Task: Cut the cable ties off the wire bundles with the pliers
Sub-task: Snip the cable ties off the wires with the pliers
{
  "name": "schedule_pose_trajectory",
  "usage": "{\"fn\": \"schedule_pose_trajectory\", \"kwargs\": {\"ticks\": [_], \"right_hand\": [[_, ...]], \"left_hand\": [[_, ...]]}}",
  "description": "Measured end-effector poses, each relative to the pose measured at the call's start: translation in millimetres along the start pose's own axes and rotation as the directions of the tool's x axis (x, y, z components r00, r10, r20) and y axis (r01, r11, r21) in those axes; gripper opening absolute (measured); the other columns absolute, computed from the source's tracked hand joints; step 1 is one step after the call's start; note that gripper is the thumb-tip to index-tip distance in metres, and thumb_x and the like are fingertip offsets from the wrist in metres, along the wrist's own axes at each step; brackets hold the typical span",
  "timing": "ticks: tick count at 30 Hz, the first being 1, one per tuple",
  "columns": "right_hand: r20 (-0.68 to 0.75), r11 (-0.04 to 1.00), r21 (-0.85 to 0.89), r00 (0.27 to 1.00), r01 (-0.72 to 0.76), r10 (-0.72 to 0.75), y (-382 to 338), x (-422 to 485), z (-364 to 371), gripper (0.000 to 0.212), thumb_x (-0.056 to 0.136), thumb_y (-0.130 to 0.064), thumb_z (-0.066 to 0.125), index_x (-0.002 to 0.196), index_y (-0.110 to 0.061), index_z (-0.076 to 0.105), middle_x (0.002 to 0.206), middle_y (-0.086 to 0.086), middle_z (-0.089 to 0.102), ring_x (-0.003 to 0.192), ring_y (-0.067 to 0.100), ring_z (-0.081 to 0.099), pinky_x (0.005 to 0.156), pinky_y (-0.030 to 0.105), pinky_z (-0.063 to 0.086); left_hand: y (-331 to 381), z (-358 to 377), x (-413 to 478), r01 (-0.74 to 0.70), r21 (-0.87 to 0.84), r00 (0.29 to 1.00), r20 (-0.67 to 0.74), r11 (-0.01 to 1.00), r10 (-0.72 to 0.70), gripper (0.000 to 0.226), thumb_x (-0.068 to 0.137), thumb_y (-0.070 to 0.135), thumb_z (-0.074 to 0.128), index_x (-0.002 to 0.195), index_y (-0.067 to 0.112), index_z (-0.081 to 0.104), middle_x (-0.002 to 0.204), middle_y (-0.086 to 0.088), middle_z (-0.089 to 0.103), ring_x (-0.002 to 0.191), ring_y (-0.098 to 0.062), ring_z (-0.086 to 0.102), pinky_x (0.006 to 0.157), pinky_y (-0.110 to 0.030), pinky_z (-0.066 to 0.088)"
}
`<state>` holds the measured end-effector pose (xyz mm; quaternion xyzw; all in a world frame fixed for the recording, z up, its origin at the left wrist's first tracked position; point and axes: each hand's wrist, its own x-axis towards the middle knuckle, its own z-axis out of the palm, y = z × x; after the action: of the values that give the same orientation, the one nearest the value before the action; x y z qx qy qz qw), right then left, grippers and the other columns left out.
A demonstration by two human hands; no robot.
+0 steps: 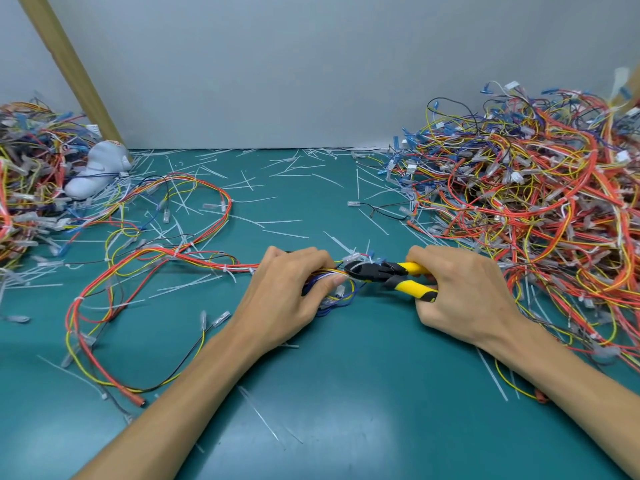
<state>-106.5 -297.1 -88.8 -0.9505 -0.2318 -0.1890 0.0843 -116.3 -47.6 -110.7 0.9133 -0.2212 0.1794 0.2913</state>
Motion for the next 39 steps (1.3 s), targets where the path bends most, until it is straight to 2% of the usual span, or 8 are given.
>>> {"fn": "schedule_pose_trajectory", "kwargs": {"ticks": [2,6,10,21,26,30,35,39], "right_hand": [[-0.002,1.0,0.007,1.0,-0.009,0.009,-0.4,0.0,-0.4,0.025,0.062,-0.022,0.071,0.078,-0.024,0.051,0.062,-0.011,0.041,0.058,0.018,0.038,0.047,0.028,0.034],[-0.032,0.999,-0.018,0.998,0.051,-0.052,-2.0,0.7,0.3,0.024,0.068,-0.03,0.055,0.09,-0.02,0.059,0.072,-0.006,0.052,0.067,0.022,0.048,0.054,0.032,0.041],[0.0,1.0,-0.024,1.0,-0.008,0.008,-1.0,-0.1,0.8,0.022,0.06,-0.022,0.067,0.077,-0.023,0.052,0.06,-0.007,0.047,0.055,0.02,0.041,0.046,0.027,0.032],[-0.035,0.998,-0.043,0.998,0.042,-0.044,-3.6,-0.3,0.6,0.026,0.061,-0.021,0.065,0.085,-0.02,0.057,0.069,-0.006,0.05,0.062,0.022,0.046,0.051,0.029,0.035],[-0.023,0.998,-0.059,0.999,0.028,-0.029,-4.3,0.3,-0.3,0.023,0.054,-0.019,0.062,0.076,-0.021,0.052,0.058,-0.006,0.047,0.052,0.02,0.034,0.052,0.024,0.021],[-0.032,0.995,-0.085,0.998,0.059,-0.062,-3.8,0.2,1.6,0.03,0.059,-0.023,0.062,0.09,-0.019,0.061,0.073,-0.003,0.055,0.066,0.025,0.049,0.056,0.03,0.037],[0.007,0.999,-0.043,1.0,0.009,-0.009,-2.5,-0.6,1.0,0.02,0.059,-0.026,0.058,0.076,-0.023,0.05,0.06,-0.005,0.047,0.054,0.023,0.044,0.046,0.022,0.019],[-0.026,0.998,-0.032,0.998,0.057,-0.057,-4.0,-0.2,1.3,0.031,0.061,-0.025,0.057,0.092,-0.019,0.061,0.075,-0.004,0.056,0.07,0.025,0.054,0.051,0.03,0.04]], "left_hand": [[0.3,0.1,-0.4,0.001,0.016,1.0,0.004,1.0,-0.001,0.022,0.095,0.042,0.05,0.079,0.026,0.053,0.065,0.015,0.045,0.063,-0.008,0.037,0.074,-0.035,0.036],[1.1,-0.6,-0.2,0.013,0.017,1.0,-0.003,1.0,-0.013,0.023,0.095,0.041,0.049,0.078,0.025,0.053,0.066,0.014,0.047,0.062,-0.008,0.038,0.074,-0.035,0.036],[2.1,-1.3,-0.5,0.003,0.041,1.0,0.016,0.999,-0.003,0.023,0.094,0.042,0.048,0.08,0.026,0.054,0.068,0.013,0.049,0.063,-0.009,0.04,0.074,-0.033,0.035],[3.2,-1.6,-1.3,0.014,0.036,1.0,0.019,0.999,-0.015,0.023,0.094,0.042,0.048,0.08,0.025,0.056,0.07,0.012,0.052,0.063,-0.01,0.041,0.076,-0.035,0.037],[5.8,-2.4,-0.7,0.001,0.056,0.999,0.035,0.998,-0.003,0.024,0.094,0.042,0.049,0.082,0.024,0.058,0.068,0.015,0.047,0.063,-0.014,0.043,0.075,-0.034,0.036],[5.2,-2.1,-1.2,0.009,0.055,0.999,0.032,0.998,-0.011,0.022,0.094,0.039,0.05,0.08,0.023,0.058,0.07,0.012,0.052,0.063,-0.013,0.042,0.077,-0.035,0.037],[6.4,-2.4,-1.1,-0.003,0.064,0.999,0.041,0.998,0.001,0.023,0.094,0.041,0.049,0.082,0.023,0.059,0.071,0.013,0.052,0.064,-0.011,0.041,0.077,-0.036,0.037],[5.9,-2.8,-1.1,0.002,0.068,0.999,0.035,0.998,-0.005,0.021,0.094,0.039,0.049,0.082,0.024,0.058,0.071,0.014,0.05,0.063,-0.01,0.039,0.076,-0.036,0.037]]}}
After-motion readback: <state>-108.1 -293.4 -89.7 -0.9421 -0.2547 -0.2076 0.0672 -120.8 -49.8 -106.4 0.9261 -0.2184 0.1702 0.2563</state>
